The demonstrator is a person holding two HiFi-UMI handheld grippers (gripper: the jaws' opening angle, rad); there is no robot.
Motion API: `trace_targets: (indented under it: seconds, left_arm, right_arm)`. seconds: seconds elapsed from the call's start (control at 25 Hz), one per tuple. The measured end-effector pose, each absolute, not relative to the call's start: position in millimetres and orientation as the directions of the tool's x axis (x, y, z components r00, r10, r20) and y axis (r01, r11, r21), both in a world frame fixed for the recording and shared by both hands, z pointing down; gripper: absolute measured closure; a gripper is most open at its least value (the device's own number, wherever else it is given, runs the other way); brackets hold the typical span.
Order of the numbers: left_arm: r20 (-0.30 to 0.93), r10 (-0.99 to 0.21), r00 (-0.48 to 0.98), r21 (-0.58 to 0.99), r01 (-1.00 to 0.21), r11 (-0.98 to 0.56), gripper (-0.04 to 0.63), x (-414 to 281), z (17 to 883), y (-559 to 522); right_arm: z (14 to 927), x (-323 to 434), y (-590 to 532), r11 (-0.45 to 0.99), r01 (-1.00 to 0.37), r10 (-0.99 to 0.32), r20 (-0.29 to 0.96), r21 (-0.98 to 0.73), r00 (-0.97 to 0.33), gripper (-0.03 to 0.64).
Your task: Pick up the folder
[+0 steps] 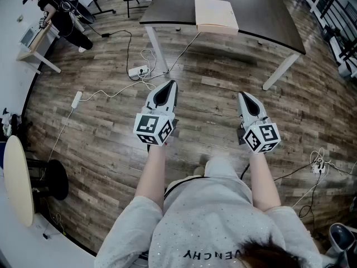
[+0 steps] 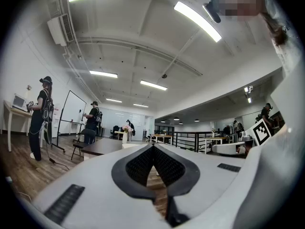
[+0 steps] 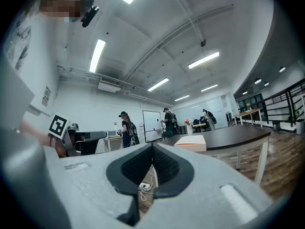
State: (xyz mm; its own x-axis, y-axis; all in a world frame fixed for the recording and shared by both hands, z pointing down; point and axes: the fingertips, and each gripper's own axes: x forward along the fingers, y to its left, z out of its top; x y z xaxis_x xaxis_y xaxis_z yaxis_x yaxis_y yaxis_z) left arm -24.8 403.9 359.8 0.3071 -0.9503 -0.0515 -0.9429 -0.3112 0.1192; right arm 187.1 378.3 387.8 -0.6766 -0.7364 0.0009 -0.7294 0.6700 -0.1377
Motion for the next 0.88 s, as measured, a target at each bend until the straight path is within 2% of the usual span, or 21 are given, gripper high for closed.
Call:
trace_targets:
  seconds: [0.4, 0.88]
  left_arm:
    - [-0.033, -0.951, 0.306, 0.150, -0.940, -0.307, 0.597, -35.4, 373.8, 397.1]
    - [-0.025, -0.954, 0.297, 0.162, -0.941, -0.297, 0.597, -51.9, 387.8, 326.5]
  right_arm:
    - [396.2, 176.9, 365.7, 0.659, -0.741, -0.745, 0.019, -0.132, -0.667, 0.615]
    - [414.2, 163.8, 290.7, 0.646, -0.739, -0.749, 0.026, -0.192, -0.662, 0.608]
